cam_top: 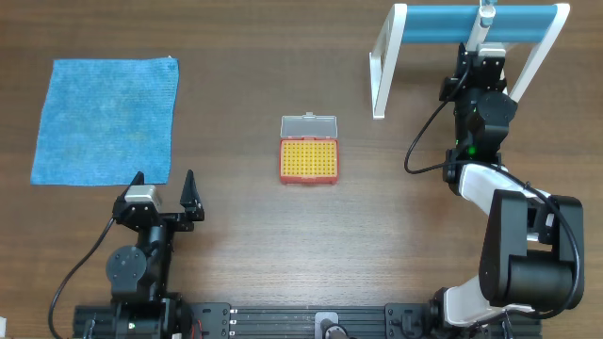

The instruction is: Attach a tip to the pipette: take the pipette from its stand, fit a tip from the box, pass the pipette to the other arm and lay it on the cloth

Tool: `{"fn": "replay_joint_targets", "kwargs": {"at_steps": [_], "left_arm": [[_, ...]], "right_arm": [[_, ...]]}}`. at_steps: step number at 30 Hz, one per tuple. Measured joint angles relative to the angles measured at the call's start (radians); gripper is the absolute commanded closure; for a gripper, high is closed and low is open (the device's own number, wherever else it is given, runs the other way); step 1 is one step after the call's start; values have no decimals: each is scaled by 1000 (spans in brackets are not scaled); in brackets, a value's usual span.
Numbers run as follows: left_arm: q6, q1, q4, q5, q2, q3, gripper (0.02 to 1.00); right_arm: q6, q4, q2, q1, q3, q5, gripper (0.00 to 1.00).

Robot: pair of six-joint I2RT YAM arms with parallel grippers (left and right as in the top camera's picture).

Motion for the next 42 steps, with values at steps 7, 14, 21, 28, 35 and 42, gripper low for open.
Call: {"fn": "replay_joint_targets", "kwargs": {"at_steps": [7, 14, 21, 28, 35, 42], "left_arm": [[0, 0, 0, 0, 0, 0, 102], [0, 0, 0, 0, 0, 0, 102], [0, 0, 0, 0, 0, 0, 99], [0, 0, 0, 0, 0, 0, 102], [0, 0, 0, 0, 0, 0, 99], [0, 0, 0, 0, 0, 0, 102]], "right_arm": [[0, 7, -5, 5, -6, 0, 921], [0, 18, -194, 65, -132, 0, 921], [9, 264, -260, 203, -205, -111, 921], [16, 431, -139, 393, -229, -169, 921], [16, 433, -29, 575, -232, -183, 921], [50, 433, 47, 658, -232, -188, 921]]}}
